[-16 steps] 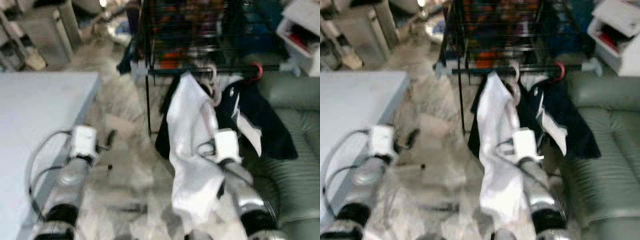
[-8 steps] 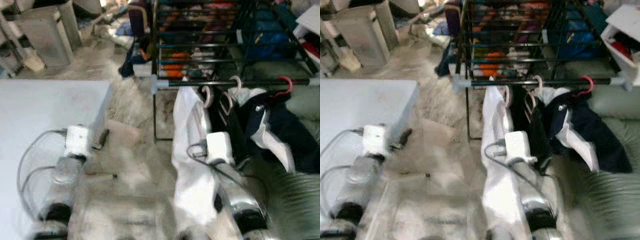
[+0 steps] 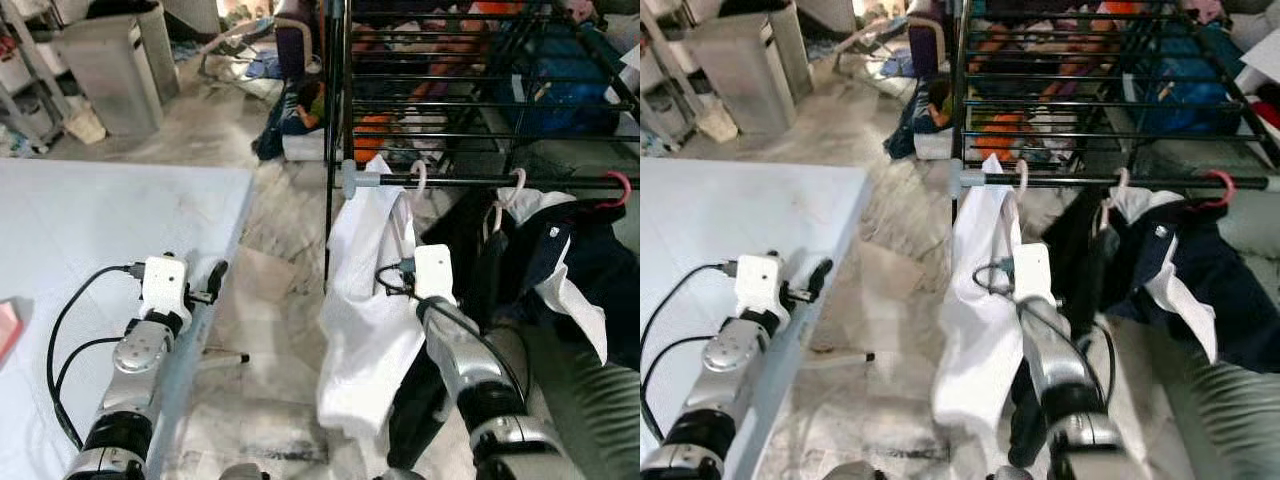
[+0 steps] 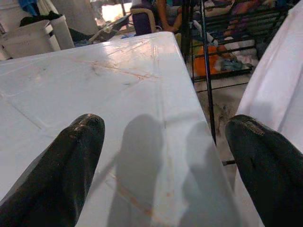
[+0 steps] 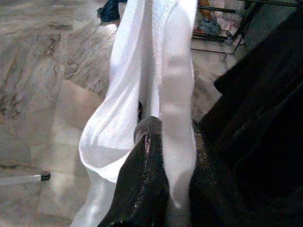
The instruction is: Hang hanger
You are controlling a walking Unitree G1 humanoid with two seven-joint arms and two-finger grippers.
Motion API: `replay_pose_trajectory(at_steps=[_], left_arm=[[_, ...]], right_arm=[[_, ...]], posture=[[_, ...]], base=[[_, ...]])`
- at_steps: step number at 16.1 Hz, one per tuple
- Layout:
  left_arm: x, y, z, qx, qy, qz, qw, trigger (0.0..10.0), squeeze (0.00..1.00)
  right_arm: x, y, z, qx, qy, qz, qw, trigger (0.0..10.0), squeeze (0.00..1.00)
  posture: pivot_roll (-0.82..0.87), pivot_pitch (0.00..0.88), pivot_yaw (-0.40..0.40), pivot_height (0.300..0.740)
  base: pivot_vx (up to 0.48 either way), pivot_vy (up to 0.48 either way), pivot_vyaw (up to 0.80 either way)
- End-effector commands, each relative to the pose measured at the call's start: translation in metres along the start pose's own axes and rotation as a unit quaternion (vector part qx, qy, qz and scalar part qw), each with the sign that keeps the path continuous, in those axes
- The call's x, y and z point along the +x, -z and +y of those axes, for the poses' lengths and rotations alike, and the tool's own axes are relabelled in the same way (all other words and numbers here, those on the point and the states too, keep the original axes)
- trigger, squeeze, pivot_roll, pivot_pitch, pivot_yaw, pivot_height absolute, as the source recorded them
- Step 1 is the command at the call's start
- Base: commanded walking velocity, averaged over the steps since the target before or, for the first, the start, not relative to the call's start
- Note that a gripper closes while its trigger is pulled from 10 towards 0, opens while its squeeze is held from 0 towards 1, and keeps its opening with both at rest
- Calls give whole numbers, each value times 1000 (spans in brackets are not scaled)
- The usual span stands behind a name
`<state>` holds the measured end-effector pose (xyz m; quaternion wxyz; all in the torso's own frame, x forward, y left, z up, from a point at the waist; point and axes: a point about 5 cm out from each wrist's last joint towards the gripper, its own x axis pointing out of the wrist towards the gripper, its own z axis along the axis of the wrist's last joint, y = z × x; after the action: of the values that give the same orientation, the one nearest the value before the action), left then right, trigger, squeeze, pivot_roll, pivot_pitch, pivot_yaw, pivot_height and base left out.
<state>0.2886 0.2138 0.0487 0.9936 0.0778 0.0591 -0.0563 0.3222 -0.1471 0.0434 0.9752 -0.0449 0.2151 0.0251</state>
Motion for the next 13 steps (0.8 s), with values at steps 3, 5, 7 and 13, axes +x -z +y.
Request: replay_pose_trajectory(at_steps=[3,5,7,13], left_arm=[[-11,2,7,10,1,5,1000,10000,0],[-18,4,13,16,-3,10,1000,10000,0],[-19,2,12,18,1,13,1000,10000,0],[-16,1,10,20,8,19,1000,10000,0]], right_arm=[[18,-37,25,-23,-16,-1,1000,10000,0],[23,-40,25,-34,-33,34,998,10000,0],[24,-31,1,16,5,69,997,10000,0],[22,-20,-9,23,4,153,988,10000,0]], posture=[[45,0,18,740],[68,0,19,740],[66,0,23,740],[53,0,27,740]], base=[[0,0,0],[0,0,0],[0,0,0],[0,0,0]])
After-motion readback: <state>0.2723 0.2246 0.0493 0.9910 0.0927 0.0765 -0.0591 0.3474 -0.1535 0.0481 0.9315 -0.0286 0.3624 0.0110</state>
